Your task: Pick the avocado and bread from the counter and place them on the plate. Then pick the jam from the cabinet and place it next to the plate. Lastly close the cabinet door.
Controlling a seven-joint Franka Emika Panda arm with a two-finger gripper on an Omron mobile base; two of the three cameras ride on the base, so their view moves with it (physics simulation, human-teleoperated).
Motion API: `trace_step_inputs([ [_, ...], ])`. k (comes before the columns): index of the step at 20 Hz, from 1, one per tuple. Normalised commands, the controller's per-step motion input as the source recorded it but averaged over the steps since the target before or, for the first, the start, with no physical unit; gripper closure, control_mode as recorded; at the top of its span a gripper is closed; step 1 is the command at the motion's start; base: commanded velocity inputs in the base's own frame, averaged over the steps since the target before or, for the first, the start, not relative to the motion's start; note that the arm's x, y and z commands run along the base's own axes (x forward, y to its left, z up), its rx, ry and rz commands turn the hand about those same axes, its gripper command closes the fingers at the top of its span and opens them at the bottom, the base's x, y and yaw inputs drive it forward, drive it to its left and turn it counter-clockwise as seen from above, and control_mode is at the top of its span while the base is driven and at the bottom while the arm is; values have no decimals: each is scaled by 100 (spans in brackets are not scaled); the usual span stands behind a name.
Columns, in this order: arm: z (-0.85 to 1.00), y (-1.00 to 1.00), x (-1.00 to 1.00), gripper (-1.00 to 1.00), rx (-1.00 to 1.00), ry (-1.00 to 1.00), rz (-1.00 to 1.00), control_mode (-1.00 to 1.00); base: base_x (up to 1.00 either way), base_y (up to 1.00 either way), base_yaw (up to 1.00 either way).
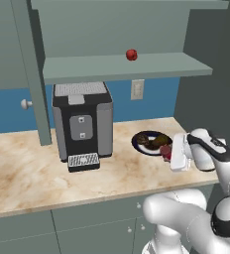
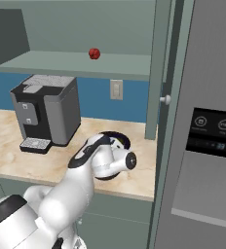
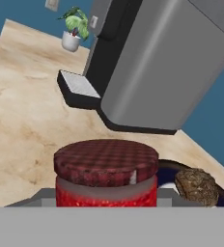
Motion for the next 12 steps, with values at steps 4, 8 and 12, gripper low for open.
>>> trace_step_inputs([
  [4, -37, -7, 4, 100, 0, 0, 0, -100, 0, 0, 0],
  [8, -43, -1, 17, 100, 0, 0, 0, -100, 0, 0, 0],
  [12, -27, 0, 28, 100, 0, 0, 0, -100, 0, 0, 0],
])
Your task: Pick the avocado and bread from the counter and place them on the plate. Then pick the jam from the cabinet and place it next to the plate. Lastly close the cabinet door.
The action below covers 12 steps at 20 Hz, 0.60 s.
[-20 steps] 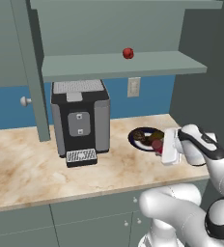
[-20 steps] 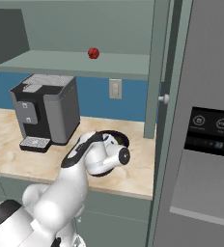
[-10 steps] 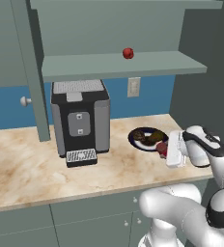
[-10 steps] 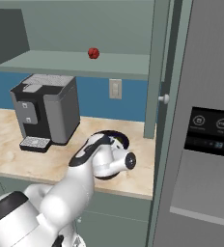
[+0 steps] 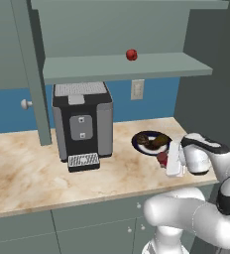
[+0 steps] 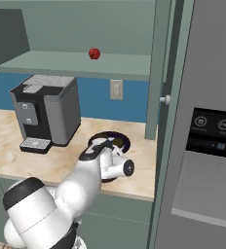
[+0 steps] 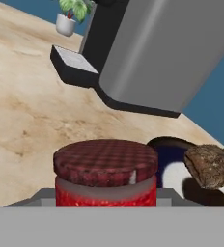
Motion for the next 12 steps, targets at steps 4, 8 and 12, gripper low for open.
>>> trace_step_inputs([
  [4, -9, -6, 32, 100, 0, 0, 0, -100, 0, 0, 0],
  [8, -11, -9, 29, 100, 0, 0, 0, -100, 0, 0, 0],
  [12, -21, -1, 24, 100, 0, 0, 0, -100, 0, 0, 0],
])
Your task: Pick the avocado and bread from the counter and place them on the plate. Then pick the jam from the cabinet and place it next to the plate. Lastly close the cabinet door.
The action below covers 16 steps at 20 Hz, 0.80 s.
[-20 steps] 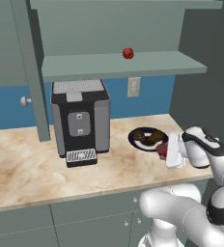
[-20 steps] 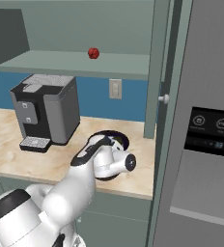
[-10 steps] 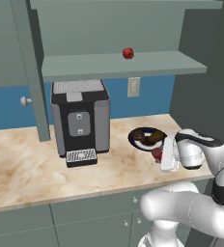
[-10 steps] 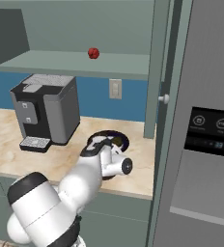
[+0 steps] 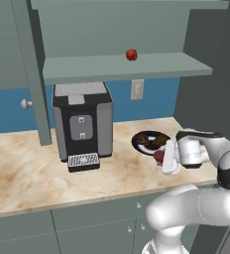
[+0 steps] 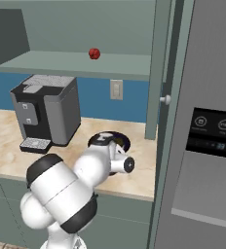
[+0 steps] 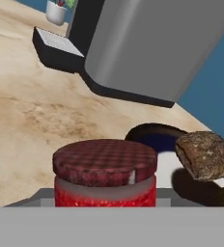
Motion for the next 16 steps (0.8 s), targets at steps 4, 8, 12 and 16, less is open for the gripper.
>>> trace_step_inputs([
  [4, -34, 0, 14, 100, 0, 0, 0, -100, 0, 0, 0],
  [8, -38, 0, 12, -100, 0, 0, 0, -100, 0, 0, 0],
  [12, -21, 0, 5, -100, 0, 0, 0, -100, 0, 0, 0],
  [16, 9, 0, -57, -100, 0, -7, 0, -100, 0, 0, 0],
])
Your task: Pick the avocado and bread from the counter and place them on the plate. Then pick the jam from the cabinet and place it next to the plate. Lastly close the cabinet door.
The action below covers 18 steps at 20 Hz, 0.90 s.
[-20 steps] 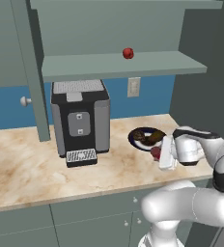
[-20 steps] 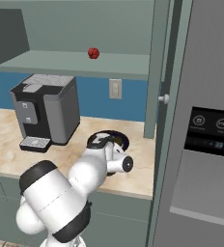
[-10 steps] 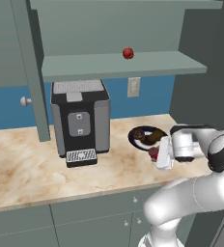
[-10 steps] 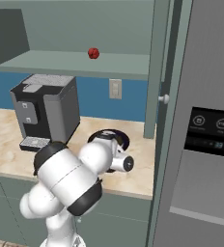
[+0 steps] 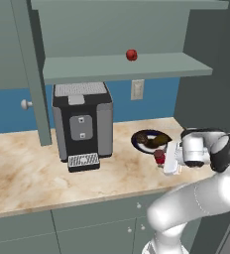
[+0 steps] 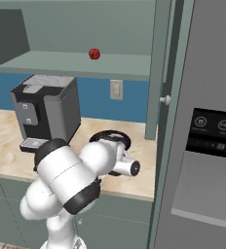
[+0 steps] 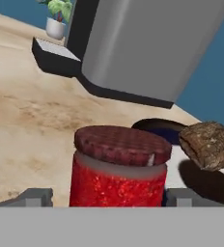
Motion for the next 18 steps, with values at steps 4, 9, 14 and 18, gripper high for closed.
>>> trace_step_inputs([
  [4, 43, 0, -93, -100, 0, -19, 0, -100, 0, 0, 0],
  [9, 46, 6, -72, -100, 0, -16, 0, -100, 0, 0, 0],
  [14, 73, 16, -7, -100, 0, -1, -3, -100, 0, 0, 0],
  [18, 100, 9, -4, -100, -4, 0, -13, -100, 0, 0, 0],
])
